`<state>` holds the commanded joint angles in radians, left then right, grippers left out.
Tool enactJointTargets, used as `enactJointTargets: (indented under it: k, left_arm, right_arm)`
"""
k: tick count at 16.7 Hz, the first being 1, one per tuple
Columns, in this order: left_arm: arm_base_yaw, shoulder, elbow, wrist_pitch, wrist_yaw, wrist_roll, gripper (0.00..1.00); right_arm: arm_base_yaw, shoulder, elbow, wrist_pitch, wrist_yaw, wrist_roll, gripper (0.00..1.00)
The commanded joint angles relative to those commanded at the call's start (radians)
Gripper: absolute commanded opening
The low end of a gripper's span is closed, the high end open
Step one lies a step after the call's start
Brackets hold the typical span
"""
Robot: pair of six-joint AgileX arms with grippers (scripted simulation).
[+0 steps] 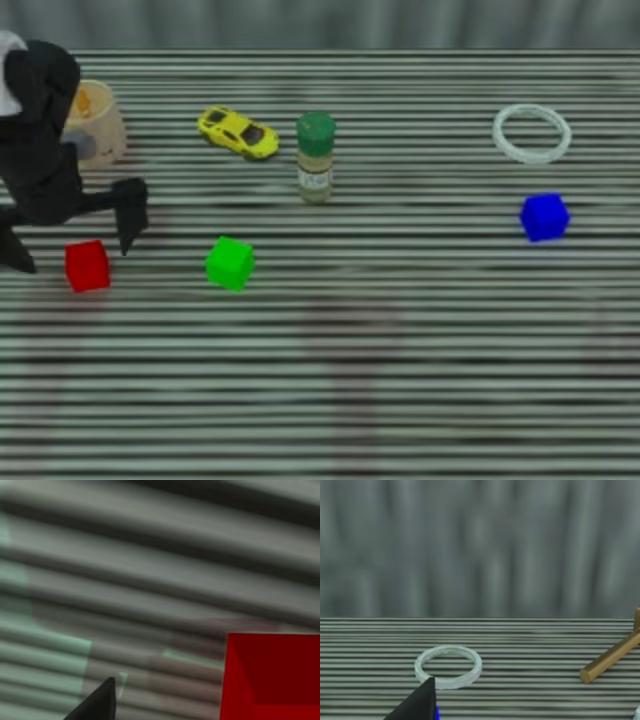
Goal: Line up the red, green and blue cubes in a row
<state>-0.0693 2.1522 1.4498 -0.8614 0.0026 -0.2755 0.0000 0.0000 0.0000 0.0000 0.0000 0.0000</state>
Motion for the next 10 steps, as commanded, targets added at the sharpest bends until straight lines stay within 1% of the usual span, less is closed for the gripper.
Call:
enactJointTargets:
  k: [3, 7, 10]
  left_arm:
    - [-0.001, 0.046, -0.049, 0.091, 0.000, 0.000, 1.00]
    - [-0.001, 0.053, -0.056, 0.101, 0.000, 0.000, 1.00]
    - [-0.001, 0.053, -0.056, 0.101, 0.000, 0.000, 0.77]
  right_arm:
    - [0.000, 0.000, 0.000, 0.000, 0.000, 0.000, 1.00]
    - [0.000, 0.000, 0.000, 0.000, 0.000, 0.000, 1.00]
    - [0.000, 0.000, 0.000, 0.000, 0.000, 0.000, 1.00]
